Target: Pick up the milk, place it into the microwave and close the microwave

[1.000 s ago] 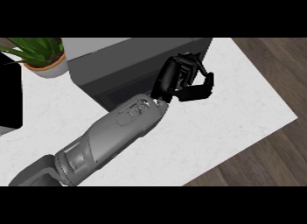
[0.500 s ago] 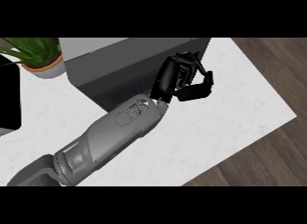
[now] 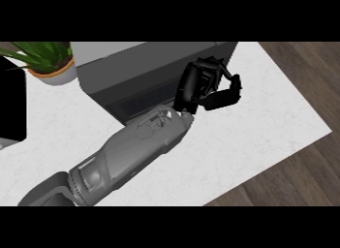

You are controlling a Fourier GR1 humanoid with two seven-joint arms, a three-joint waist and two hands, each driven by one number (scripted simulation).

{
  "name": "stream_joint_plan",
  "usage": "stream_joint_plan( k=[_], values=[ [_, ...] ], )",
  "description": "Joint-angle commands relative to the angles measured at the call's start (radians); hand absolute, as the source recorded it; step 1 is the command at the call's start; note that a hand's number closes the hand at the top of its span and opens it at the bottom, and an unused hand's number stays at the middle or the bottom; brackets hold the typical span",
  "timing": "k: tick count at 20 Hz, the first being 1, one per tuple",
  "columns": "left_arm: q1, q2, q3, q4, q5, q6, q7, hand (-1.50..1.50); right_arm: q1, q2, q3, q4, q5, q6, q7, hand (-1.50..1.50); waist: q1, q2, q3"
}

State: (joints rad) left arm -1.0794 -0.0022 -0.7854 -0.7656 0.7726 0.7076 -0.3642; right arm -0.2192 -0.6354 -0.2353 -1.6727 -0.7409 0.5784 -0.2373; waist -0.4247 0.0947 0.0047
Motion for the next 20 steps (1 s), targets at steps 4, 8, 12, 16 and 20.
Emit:
stream_joint_plan(
  k=[4,8,12,16,20],
  values=[
    [-0.019,0.014,0.061,0.131,0.056,0.042,0.021,1.5,0.005,-0.023,-0.05,0.01,-0.035,-0.016,0.007,-1.5,0.048,0.011,-0.003],
    [-0.01,0.051,0.029,0.152,0.08,-0.005,0.016,1.5,0.008,-0.042,-0.078,0.001,-0.043,-0.023,0.01,-1.5,0.082,0.009,-0.004],
    [0.003,0.07,-0.003,0.174,0.103,-0.044,0.017,1.5,0.02,-0.051,-0.1,-0.003,-0.052,-0.036,0.015,-1.5,0.108,0.015,-0.005],
    [0.001,0.092,-0.028,0.19,0.113,-0.076,0.008,-1.5,0.04,-0.055,-0.118,-0.014,-0.063,-0.041,0.019,-1.5,0.123,0.014,-0.004],
    [0.002,0.113,-0.032,0.187,0.138,-0.101,-0.01,-1.5,0.05,-0.063,-0.132,-0.029,-0.077,-0.047,0.027,-1.5,0.154,0.013,-0.008]
  ],
)
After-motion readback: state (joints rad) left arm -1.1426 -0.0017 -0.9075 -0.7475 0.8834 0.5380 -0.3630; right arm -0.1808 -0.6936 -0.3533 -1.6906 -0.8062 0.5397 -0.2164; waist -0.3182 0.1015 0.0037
